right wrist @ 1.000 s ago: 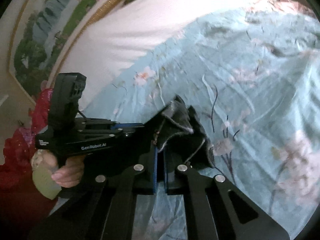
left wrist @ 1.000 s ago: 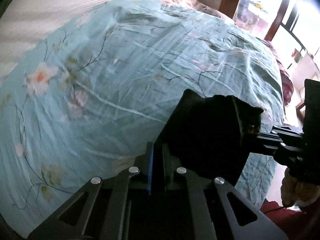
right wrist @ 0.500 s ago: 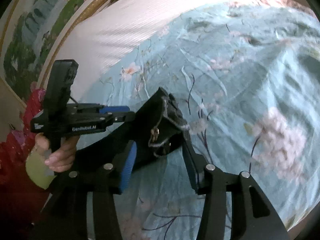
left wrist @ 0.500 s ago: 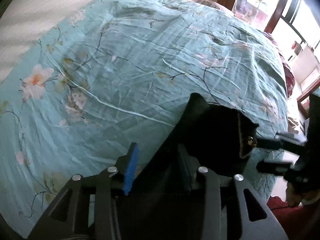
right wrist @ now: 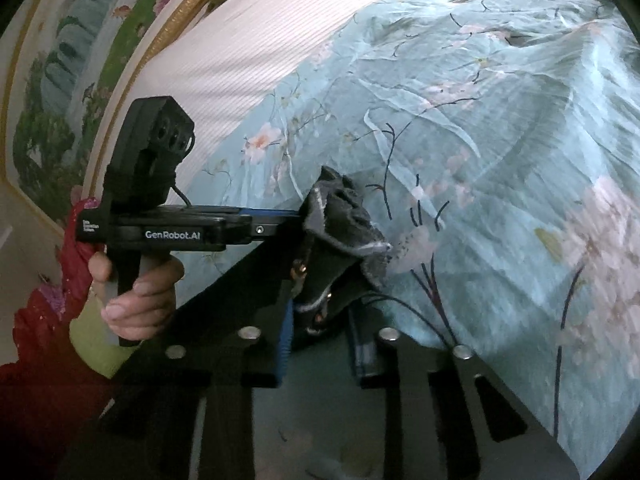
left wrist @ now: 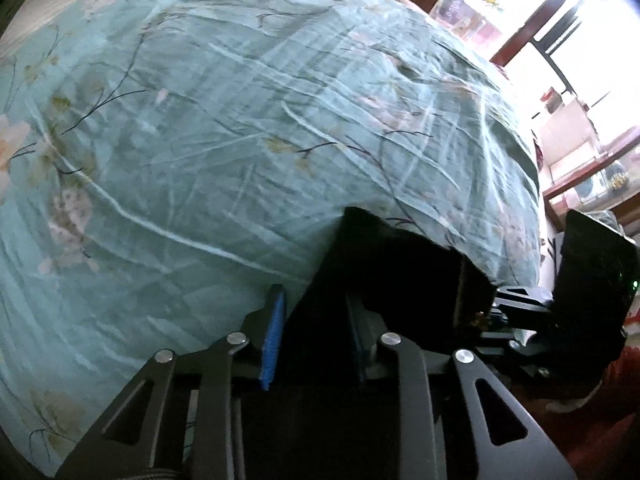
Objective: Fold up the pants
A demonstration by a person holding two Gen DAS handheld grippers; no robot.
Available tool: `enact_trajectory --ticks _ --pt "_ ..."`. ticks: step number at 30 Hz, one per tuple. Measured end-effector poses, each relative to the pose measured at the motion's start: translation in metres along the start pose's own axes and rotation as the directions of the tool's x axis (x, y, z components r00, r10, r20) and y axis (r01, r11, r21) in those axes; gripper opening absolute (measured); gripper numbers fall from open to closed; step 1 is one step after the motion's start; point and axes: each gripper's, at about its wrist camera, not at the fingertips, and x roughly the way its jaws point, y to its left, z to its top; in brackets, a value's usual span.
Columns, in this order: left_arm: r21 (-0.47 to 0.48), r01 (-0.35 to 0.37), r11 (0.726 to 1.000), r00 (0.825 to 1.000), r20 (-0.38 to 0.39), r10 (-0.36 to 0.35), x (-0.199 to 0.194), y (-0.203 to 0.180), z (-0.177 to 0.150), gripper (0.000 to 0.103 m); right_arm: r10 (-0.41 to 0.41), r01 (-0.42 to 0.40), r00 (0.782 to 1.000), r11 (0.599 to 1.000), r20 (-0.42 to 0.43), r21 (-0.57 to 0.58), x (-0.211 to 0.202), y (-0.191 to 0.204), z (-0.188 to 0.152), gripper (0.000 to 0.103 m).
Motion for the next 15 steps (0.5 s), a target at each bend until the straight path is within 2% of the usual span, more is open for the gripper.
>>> enact_trajectory --ticks 3,5,8,9,10,14,15 --pt "-0.011 0.031 0.999 1.0 0.0 -0.031 0.0 0.003 0.0 0.027 0.005 -0.005 1.0 1.0 0.003 -0.019 0.0 0.002 0.0 0.019" --pt "-0.027 0.05 0.998 0.999 -0.004 -0.051 0.001 0.006 0.0 0.032 0.006 -0.005 1.0 1.0 0.005 -0.026 0.0 0.002 -0.001 0.018" --pt "-0.038 0.042 0.998 0.999 -0.018 -0.043 -0.001 0.011 0.0 0.053 0.015 -0.015 1.0 1.0 0.001 -0.019 -0.001 0.001 -0.001 0.018" --pt "-0.034 0.037 0.999 0.999 -0.021 -0.037 -0.002 0.013 0.0 0.065 0.02 -0.02 1.0 1.0 -0.001 -0.016 -0.002 0.0 -0.001 0.018" --pt "-0.032 0.037 0.999 0.999 -0.023 -0.038 -0.003 0.014 -0.001 0.068 0.027 -0.027 1.0 1.0 -0.004 -0.015 -0.003 -0.001 -0.001 0.018" --pt "-0.008 0.055 0.998 0.998 -0.035 -0.055 0.002 0.014 -0.002 0.067 0.032 -0.032 0.999 0.999 -0.005 -0.015 -0.003 -0.002 -0.001 0.018" --pt "-0.002 0.057 0.998 0.998 -0.03 -0.057 0.002 0.013 -0.002 0.063 0.031 -0.031 1.0 0.999 -0.004 -0.014 -0.003 -0.002 -0.002 0.018"
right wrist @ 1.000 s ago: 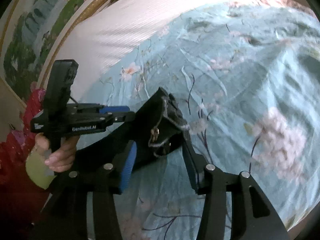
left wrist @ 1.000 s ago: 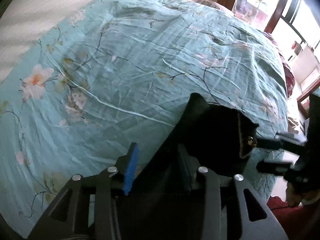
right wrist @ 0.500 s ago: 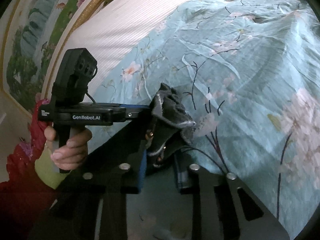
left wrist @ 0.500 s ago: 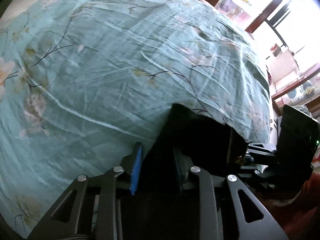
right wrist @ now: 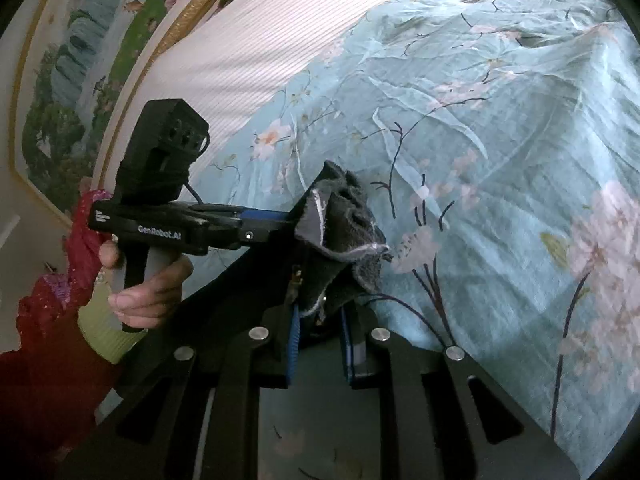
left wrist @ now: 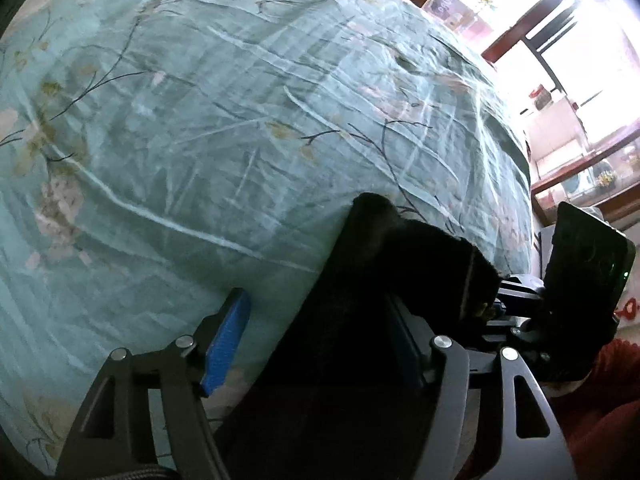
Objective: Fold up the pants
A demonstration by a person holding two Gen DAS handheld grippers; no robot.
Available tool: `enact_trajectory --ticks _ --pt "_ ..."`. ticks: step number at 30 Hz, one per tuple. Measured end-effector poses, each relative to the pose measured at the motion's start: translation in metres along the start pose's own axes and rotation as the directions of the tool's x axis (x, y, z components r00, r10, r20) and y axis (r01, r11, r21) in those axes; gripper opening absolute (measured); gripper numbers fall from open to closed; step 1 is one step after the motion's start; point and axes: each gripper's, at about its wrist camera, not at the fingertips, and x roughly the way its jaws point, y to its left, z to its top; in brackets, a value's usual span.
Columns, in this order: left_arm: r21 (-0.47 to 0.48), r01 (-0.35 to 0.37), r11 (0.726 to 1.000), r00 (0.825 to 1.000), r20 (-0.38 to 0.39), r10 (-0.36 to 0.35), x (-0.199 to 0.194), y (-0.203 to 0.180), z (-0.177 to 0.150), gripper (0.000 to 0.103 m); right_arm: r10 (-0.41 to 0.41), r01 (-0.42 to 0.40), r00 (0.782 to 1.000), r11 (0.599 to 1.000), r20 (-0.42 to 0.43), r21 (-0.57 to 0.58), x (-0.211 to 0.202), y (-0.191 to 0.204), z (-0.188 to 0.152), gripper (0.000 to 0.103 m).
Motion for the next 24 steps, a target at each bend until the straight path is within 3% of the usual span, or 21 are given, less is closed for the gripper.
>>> enact_trajectory --ticks 2,4,5,11,15,22,24 --pt "0.013 0.019 1.0 1.0 0.012 -0.019 0.0 -0.004 0.0 0.045 0.001 -0.001 1.0 1.0 0.001 -0.003 0.0 0.0 0.0 0.018" --pt "0.019 0.031 0.999 0.999 0.029 -0.032 0.0 -0.009 0.001 0.017 -0.002 0.002 1.0 1.0 0.0 -0.011 0.001 0.001 0.001 0.018" --pt "0.017 0.038 0.999 0.999 0.038 -0.038 -0.001 -0.01 0.001 0.012 -0.002 0.002 1.0 1.0 -0.001 -0.021 0.002 0.002 0.001 0.018" --pt "-0.015 0.024 1.0 0.993 0.118 -0.022 -0.021 -0.014 -0.012 0.009 0.019 -0.02 1.0 0.997 -0.007 -0.073 0.0 0.013 0.002 0.014" --pt "-0.008 0.018 1.0 0.979 0.201 -0.016 -0.055 -0.025 -0.027 0.009 0.123 -0.122 0.992 0.987 0.005 -0.109 -0.009 0.032 0.007 0.013" --pt "-0.039 0.036 0.999 0.94 0.34 -0.02 -0.124 -0.031 -0.074 0.009 0.352 -0.352 0.935 0.917 -0.036 -0.188 -0.009 0.094 0.012 0.013" --pt "-0.061 0.023 0.998 0.931 0.366 0.001 -0.142 -0.027 -0.093 0.009 0.379 -0.382 0.924 0.903 -0.058 -0.194 -0.003 0.106 0.01 0.013"
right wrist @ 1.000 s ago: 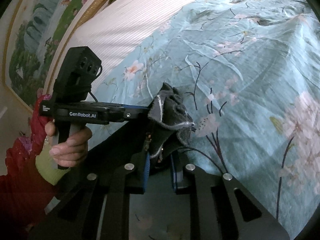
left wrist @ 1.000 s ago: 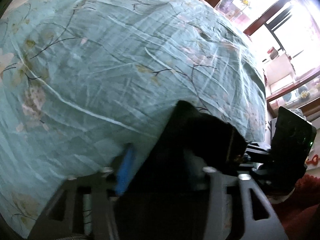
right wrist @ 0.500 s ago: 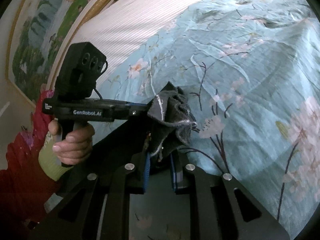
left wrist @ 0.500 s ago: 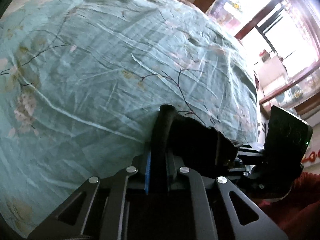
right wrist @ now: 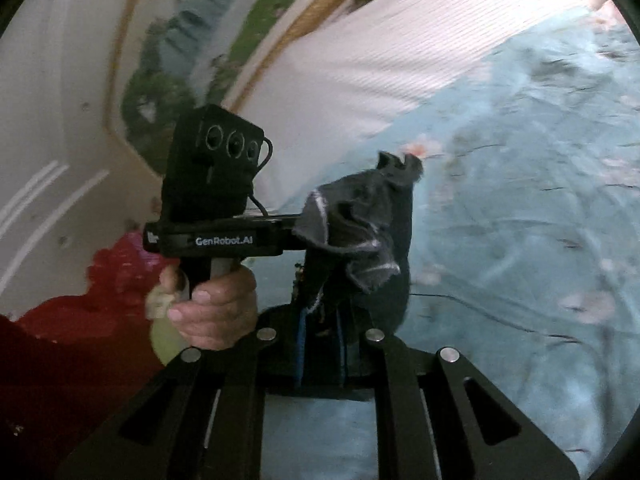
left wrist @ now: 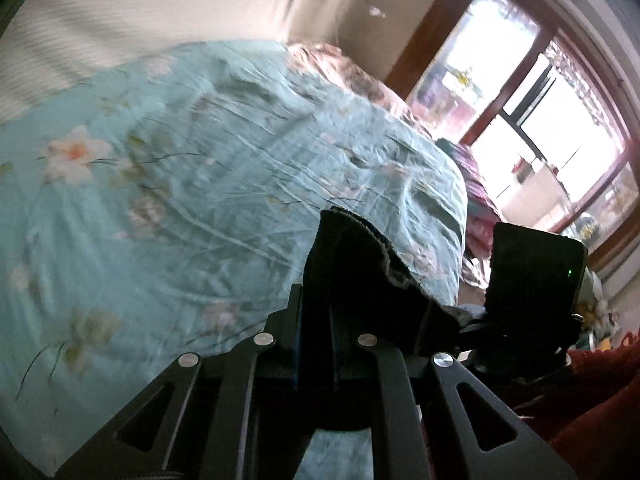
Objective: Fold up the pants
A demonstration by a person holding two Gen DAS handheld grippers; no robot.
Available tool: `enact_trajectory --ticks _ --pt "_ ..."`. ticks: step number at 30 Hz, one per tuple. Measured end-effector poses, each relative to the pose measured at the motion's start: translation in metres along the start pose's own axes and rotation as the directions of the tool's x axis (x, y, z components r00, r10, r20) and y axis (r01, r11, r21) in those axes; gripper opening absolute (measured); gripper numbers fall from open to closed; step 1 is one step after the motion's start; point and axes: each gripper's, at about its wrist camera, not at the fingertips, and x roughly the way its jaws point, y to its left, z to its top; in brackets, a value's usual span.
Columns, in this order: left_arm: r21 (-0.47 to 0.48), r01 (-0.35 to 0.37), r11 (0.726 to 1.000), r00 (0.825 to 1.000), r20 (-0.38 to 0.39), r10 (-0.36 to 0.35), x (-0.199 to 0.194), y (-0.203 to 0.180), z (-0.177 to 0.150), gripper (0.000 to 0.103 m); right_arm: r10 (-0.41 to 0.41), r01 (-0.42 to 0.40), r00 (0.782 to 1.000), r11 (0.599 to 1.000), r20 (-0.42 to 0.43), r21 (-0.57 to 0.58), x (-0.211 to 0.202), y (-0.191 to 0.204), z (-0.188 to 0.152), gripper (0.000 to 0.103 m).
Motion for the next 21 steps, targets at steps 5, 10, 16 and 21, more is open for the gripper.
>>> enact_trajectory --ticks 5,10,16,21 --pt "-0.063 -0.044 0.997 0.998 0.03 0.046 -0.028 0.015 -0.029 0.009 0.033 -0.037 0.996 0.998 -0.079 -0.048 0.035 0.024 -0.008 0.013" --pt "-0.163 -0.079 0.984 0.995 0.053 0.089 -0.046 0.043 -0.062 0.009 0.037 -0.047 0.987 0.997 -0.154 -0.059 0.072 0.03 -0.018 0.013" --pt "-0.289 -0.078 0.954 0.991 0.082 0.106 -0.061 0.077 -0.106 0.009 0.017 -0.041 0.971 0.995 -0.24 -0.093 0.11 0.04 -0.034 0.013" --pt "-0.37 -0.086 0.925 0.987 0.097 0.13 -0.071 0.097 -0.138 0.008 -0.004 -0.035 0.952 0.992 -0.306 -0.123 0.135 0.046 -0.047 0.013"
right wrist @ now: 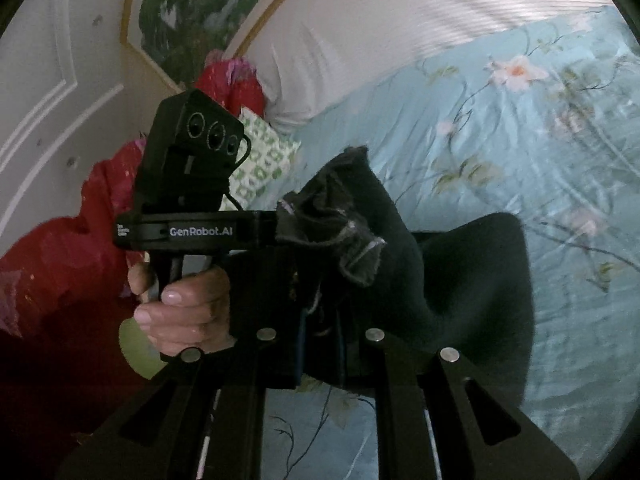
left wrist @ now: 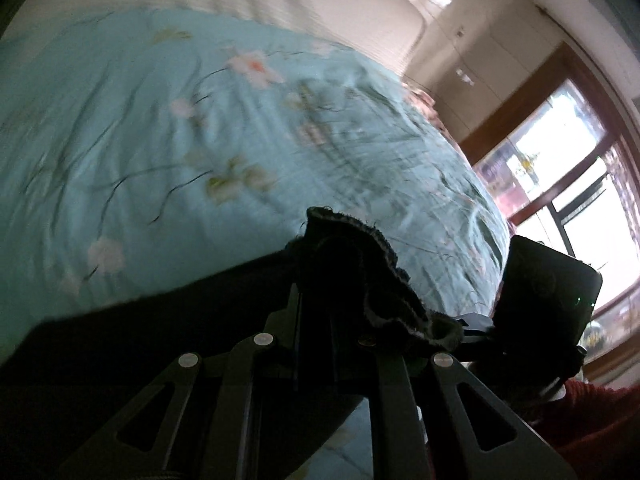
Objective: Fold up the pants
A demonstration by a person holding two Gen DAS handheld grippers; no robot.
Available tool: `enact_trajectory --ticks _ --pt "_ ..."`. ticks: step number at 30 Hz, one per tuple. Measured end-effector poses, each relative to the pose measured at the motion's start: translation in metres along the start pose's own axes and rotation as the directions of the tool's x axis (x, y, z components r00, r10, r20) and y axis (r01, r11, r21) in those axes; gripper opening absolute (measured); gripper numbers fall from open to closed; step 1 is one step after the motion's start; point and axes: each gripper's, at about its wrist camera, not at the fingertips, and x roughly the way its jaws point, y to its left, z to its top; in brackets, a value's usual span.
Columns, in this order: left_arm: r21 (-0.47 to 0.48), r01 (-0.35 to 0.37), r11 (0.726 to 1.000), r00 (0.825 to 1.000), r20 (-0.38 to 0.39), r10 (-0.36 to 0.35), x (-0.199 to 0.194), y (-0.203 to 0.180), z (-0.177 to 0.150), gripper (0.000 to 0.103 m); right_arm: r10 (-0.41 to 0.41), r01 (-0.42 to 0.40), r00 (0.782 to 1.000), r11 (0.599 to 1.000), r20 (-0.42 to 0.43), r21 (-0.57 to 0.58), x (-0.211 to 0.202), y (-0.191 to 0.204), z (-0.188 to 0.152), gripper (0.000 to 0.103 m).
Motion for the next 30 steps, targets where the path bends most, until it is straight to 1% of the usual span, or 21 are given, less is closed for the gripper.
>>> enact_trajectory --ticks 1,7,13,19,21,23,25,29,30 --pt "-0.017 -0.005 1.0 1.0 0.0 0.005 -0.001 0.006 -0.004 0.005 -0.005 0.005 1.0 1.0 -0.012 -0.002 0.004 0.001 -0.001 0.013" --pt "-0.119 -0.049 0.992 0.999 -0.008 0.048 -0.007 0.039 -0.026 0.005 -0.048 0.045 0.996 0.998 -0.07 -0.035 0.028 0.01 -0.009 0.015" --pt "-0.191 -0.113 0.975 0.993 0.013 0.118 -0.019 0.052 -0.048 0.007 -0.087 0.084 0.992 0.996 -0.092 -0.039 0.036 0.013 -0.012 0.021" --pt "-0.271 -0.135 0.953 0.987 0.044 0.152 -0.041 0.071 -0.071 0.007 -0.101 0.097 0.99 0.994 -0.102 -0.043 0.039 0.015 -0.014 0.023" --pt "-0.286 -0.162 0.944 0.982 0.051 0.184 -0.048 0.072 -0.076 0.007 -0.102 0.098 0.989 0.994 -0.106 -0.043 0.041 0.016 -0.015 0.025" --pt "-0.304 -0.192 0.933 0.974 0.059 0.22 -0.056 0.072 -0.082 0.008 -0.08 0.075 0.989 0.996 -0.123 -0.044 0.044 0.019 -0.016 0.037" --pt "-0.318 -0.218 0.923 0.966 0.063 0.249 -0.063 0.071 -0.088 0.009 -0.069 0.061 0.988 0.996 -0.136 -0.066 0.049 0.026 -0.018 0.042" --pt "-0.344 -0.267 0.9 0.947 0.08 0.312 -0.078 0.068 -0.103 0.018 -0.037 0.021 0.986 0.995 -0.163 -0.101 0.057 0.039 -0.018 0.042" --pt "-0.361 -0.276 0.891 0.942 0.082 0.325 -0.082 0.068 -0.108 0.022 -0.028 0.01 0.986 0.994 -0.165 -0.108 0.058 0.042 -0.016 0.042"
